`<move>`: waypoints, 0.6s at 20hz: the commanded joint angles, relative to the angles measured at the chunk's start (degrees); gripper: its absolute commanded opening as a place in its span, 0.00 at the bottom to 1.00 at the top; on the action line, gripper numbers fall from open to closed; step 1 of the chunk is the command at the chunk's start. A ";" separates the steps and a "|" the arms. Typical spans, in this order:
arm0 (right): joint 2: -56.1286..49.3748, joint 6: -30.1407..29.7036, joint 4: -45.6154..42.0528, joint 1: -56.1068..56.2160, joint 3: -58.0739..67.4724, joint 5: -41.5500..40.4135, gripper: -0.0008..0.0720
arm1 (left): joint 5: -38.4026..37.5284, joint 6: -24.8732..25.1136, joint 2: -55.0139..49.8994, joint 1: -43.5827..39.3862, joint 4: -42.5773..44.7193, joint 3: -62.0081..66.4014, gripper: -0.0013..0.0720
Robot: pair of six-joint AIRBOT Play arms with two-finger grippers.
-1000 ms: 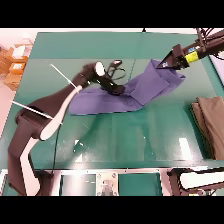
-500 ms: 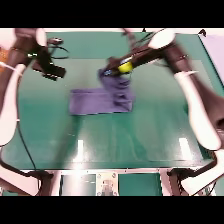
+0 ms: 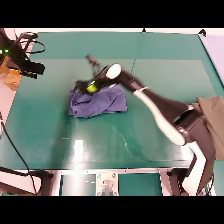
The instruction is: Fold the shirts.
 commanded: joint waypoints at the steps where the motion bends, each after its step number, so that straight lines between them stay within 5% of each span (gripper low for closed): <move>1: 5.14 0.04 -0.96 -12.52 0.42 14.05 0.47 | 0.15 1.20 0.15 0.61 -1.03 0.00 0.05; 6: 8.61 3.39 -5.40 -29.33 -3.52 24.00 0.47 | 0.13 1.18 0.15 0.61 -1.42 0.00 0.05; 8: 8.61 3.34 -5.40 -32.17 -8.98 23.50 0.61 | 0.09 1.11 0.15 0.61 -1.46 0.00 0.05; 12: 8.17 1.77 -4.52 -32.26 -22.36 15.54 0.63 | 0.15 0.59 0.15 0.61 -1.79 0.00 0.05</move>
